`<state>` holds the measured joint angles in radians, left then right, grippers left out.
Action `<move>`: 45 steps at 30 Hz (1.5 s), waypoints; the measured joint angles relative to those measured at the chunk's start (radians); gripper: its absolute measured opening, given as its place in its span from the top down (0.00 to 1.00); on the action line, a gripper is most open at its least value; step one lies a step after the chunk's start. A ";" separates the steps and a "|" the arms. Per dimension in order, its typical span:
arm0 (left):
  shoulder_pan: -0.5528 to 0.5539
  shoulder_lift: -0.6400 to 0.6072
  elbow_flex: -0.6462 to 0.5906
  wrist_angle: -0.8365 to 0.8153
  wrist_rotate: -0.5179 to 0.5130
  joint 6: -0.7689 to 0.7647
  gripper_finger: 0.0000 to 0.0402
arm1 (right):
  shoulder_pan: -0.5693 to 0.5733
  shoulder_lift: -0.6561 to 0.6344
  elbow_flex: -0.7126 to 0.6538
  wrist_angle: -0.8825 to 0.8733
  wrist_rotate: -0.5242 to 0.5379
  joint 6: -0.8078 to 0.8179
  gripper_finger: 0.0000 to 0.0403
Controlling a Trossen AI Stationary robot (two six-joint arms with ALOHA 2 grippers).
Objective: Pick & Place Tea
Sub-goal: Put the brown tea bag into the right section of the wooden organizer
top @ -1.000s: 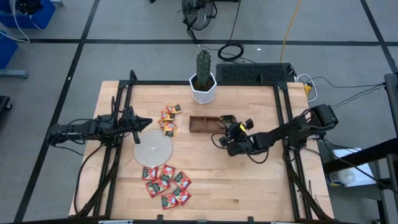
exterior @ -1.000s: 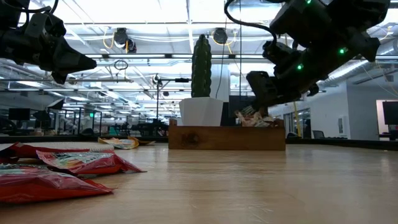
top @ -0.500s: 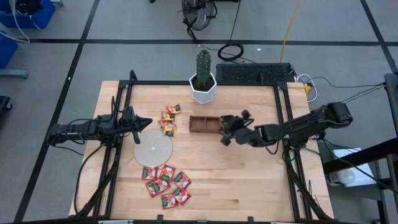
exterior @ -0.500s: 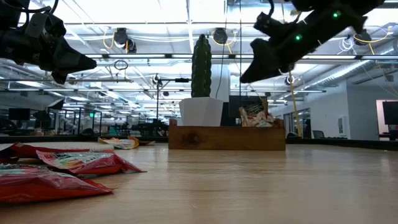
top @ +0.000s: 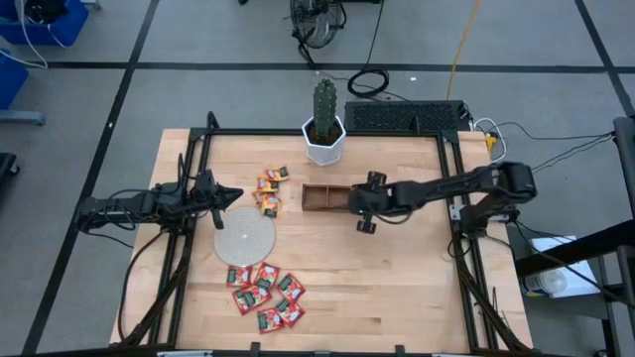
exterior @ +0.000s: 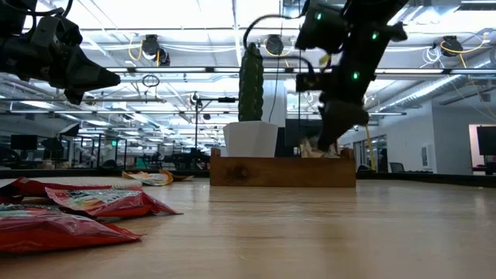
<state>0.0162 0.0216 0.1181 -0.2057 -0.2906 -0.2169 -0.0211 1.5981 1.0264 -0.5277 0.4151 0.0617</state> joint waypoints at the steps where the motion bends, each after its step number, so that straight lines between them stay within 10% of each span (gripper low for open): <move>1: 0.000 0.000 0.000 0.000 0.000 0.000 0.95 | -0.006 0.010 0.000 -0.006 0.000 0.001 1.00; 27: 0.000 0.000 0.000 0.000 0.000 0.000 0.95 | 0.023 -0.053 0.001 -0.214 0.056 0.159 1.00; 45: 0.000 0.000 0.000 0.000 0.000 0.000 0.95 | -0.024 -0.054 -0.126 -0.035 0.005 0.135 1.00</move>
<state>0.0162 0.0216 0.1182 -0.2054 -0.2906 -0.2169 -0.0448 1.5436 0.9000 -0.5630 0.4206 0.1967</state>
